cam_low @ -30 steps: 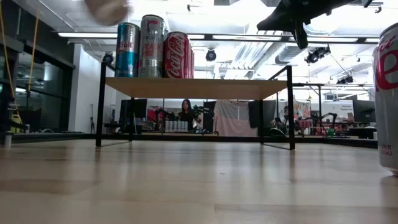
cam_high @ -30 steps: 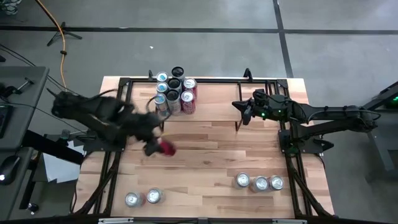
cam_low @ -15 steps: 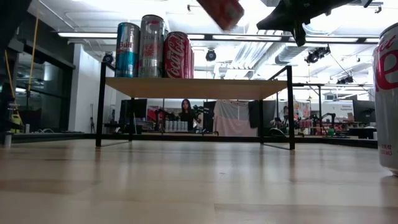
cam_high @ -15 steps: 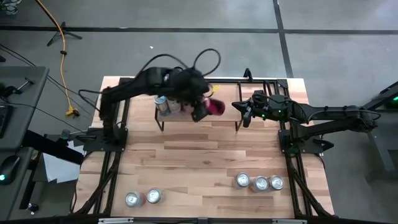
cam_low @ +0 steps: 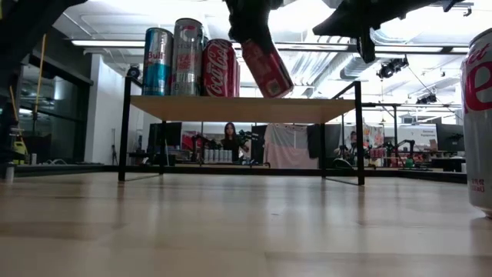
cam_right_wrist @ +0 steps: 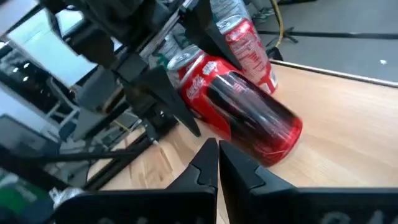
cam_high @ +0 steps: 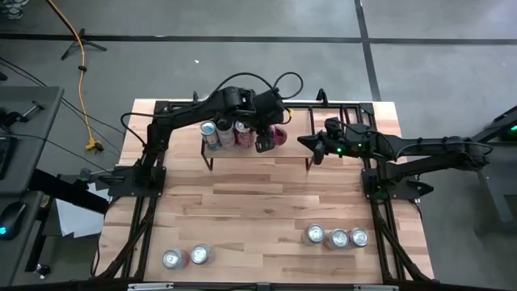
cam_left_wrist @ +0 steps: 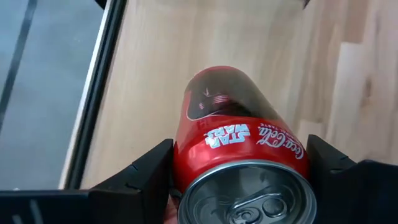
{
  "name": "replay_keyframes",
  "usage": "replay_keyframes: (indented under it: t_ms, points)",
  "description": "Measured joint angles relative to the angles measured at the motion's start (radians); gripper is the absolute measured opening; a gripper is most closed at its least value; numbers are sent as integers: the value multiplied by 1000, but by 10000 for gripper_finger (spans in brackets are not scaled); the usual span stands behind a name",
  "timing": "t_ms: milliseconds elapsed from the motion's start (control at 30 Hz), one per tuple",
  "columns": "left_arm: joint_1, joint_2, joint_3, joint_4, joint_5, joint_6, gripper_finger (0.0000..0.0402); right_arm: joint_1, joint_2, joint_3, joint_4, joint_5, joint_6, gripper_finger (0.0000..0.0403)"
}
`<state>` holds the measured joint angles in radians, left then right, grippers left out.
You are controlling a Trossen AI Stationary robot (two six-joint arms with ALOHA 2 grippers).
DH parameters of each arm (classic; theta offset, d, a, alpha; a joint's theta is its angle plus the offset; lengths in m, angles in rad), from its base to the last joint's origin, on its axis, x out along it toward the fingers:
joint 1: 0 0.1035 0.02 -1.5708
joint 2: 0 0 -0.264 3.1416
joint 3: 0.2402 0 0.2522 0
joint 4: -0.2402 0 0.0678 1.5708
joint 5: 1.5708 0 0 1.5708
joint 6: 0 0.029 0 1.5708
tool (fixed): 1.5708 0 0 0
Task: Place canned beverage on shelf
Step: Put the red-white soda can aligned with the other red-white soda cans on the shelf
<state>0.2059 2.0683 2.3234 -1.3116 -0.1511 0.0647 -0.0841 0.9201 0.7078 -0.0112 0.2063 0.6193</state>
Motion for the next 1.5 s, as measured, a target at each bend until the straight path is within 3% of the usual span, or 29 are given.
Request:
replay_keyframes:
  t_ms: [233,433,700,900,1100,1300,1400,1500]
  points:
    - [11,3,0,4,-11,76,209,-1,146,1,158,14,109,0]
    - [11,3,0,-13,17,129,210,-1,248,55,157,135,131,0]
    - [11,3,0,-19,18,174,212,-36,336,239,-114,156,75,0]
    - [11,3,0,-19,18,175,212,-47,370,276,-140,99,28,0]
    - [11,2,0,-23,17,175,212,-49,351,275,-200,97,-52,0]
    - [14,-67,3,-18,11,173,212,-47,190,275,-185,83,-286,0]
    - [17,-106,3,-3,12,165,212,-47,109,277,-141,36,-390,5]
    - [17,-135,3,45,31,165,212,-47,87,335,-186,-57,-460,39]
